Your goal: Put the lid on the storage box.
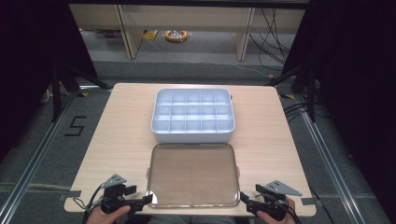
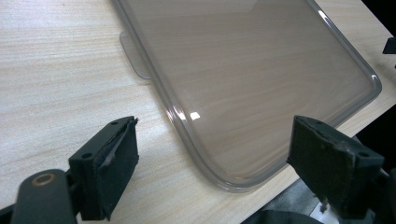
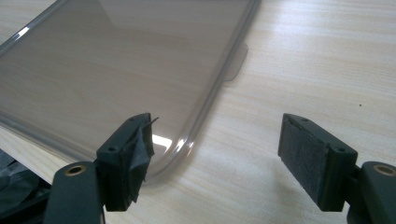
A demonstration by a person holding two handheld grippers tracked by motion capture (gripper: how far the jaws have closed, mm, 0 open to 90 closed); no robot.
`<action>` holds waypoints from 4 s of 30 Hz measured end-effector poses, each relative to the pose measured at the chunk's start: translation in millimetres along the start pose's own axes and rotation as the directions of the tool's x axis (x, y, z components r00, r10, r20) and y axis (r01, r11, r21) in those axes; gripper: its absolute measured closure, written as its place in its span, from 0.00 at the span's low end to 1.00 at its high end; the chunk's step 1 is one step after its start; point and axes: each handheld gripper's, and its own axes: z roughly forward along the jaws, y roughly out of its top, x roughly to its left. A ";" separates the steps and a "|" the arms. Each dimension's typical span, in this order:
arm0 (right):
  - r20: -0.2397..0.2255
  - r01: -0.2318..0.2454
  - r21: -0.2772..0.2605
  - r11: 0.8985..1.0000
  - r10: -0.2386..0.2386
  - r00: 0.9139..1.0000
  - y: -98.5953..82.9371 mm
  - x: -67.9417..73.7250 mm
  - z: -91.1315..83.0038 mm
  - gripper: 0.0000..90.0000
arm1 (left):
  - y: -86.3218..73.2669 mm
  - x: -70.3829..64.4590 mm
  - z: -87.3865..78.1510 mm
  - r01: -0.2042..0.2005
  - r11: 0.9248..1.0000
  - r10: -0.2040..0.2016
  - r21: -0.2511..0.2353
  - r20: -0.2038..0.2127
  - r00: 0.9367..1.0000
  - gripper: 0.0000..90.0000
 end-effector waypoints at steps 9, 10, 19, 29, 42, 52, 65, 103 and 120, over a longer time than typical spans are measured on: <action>0.010 0.005 -0.004 1.000 -0.005 1.000 0.8 -0.5 -0.7 0.30 | -0.1 0.8 0.4 0.007 1.000 -0.007 0.009 0.006 1.000 0.17; -0.006 -0.007 -0.016 1.000 0.007 1.000 0.6 0.0 0.2 0.29 | -0.1 1.0 0.5 0.008 1.000 -0.008 0.008 0.007 1.000 0.17; -0.116 -0.142 0.011 0.990 0.142 0.983 0.8 2.5 -0.7 0.26 | -0.4 0.5 0.6 0.009 1.000 -0.009 -0.003 0.043 0.999 0.20; -0.190 -0.222 0.026 0.975 0.223 0.956 5.0 5.6 13.3 0.25 | 2.7 2.5 8.2 0.032 0.999 -0.033 0.010 0.098 0.995 0.32; -0.163 -0.201 0.011 0.979 0.200 0.966 13.8 -6.5 29.4 0.29 | 17.0 23.8 25.4 -0.001 0.998 0.000 0.058 0.007 1.000 0.52; -0.155 -0.222 0.037 0.974 0.225 0.962 20.1 -11.6 45.6 0.39 | 17.9 23.2 29.6 0.001 0.998 -0.002 0.063 0.024 1.000 0.65; -0.234 -0.461 0.052 0.886 0.459 0.857 16.2 -16.3 46.9 0.46 | 15.4 23.0 28.3 -0.011 0.998 0.009 0.061 0.028 1.000 0.67; -0.312 -0.090 -0.081 0.993 0.060 0.948 19.0 1.9 20.8 0.69 | 16.4 23.4 26.6 0.083 0.996 -0.085 0.037 0.061 0.995 0.38; -0.211 -0.110 -0.014 0.994 0.104 0.972 16.5 -3.0 30.6 0.73 | 22.8 14.5 12.8 -0.069 0.997 0.069 -0.024 0.003 0.998 0.67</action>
